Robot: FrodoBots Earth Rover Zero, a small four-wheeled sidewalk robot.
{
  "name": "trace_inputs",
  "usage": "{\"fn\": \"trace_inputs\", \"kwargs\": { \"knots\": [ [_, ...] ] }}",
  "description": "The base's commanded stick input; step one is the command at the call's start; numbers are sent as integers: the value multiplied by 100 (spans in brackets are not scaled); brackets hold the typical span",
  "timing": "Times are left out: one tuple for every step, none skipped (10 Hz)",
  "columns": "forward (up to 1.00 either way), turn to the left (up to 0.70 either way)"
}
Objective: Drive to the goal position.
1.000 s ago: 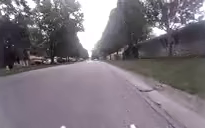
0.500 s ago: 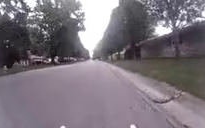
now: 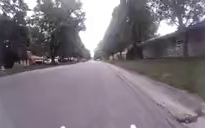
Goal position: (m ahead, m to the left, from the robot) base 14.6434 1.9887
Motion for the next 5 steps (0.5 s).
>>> {"fn": "trace_inputs", "kwargs": {
  "knots": [
    [100, -11],
    [100, -29],
    [100, -39],
    [100, -23],
    [100, -6]
  ]
}}
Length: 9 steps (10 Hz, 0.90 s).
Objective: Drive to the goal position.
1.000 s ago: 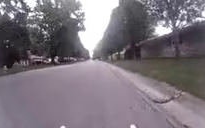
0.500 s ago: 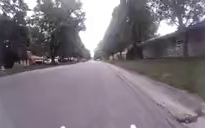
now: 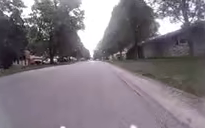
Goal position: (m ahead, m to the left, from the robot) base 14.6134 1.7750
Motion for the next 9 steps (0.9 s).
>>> {"fn": "trace_inputs", "kwargs": {
  "knots": [
    [100, 0],
    [100, 0],
    [100, 0],
    [100, 0],
    [100, 0],
    [100, 0],
    [100, 0],
    [100, 0],
    [100, 0]
  ]
}}
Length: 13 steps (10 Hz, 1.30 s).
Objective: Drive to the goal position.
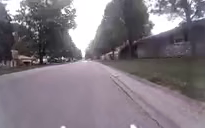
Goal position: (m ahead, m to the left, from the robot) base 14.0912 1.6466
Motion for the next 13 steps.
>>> {"fn": "trace_inputs", "kwargs": {
  "knots": [
    [100, 0],
    [100, 0],
    [100, 0],
    [100, 0],
    [100, 0],
    [100, 0],
    [100, 0],
    [100, 0],
    [100, 0],
    [100, 0],
    [100, 0],
    [100, 0],
    [100, 0]
  ]
}}
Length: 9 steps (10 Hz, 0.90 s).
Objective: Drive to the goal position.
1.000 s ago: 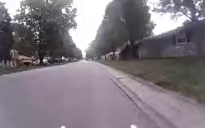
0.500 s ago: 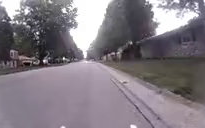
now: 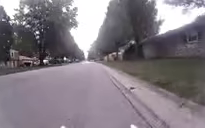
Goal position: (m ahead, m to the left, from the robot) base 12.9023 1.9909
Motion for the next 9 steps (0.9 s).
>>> {"fn": "trace_inputs", "kwargs": {
  "knots": [
    [100, -6],
    [100, -23],
    [100, -28],
    [100, -9],
    [100, 0],
    [100, 0],
    [100, 0],
    [100, 0],
    [100, 0]
  ]
}}
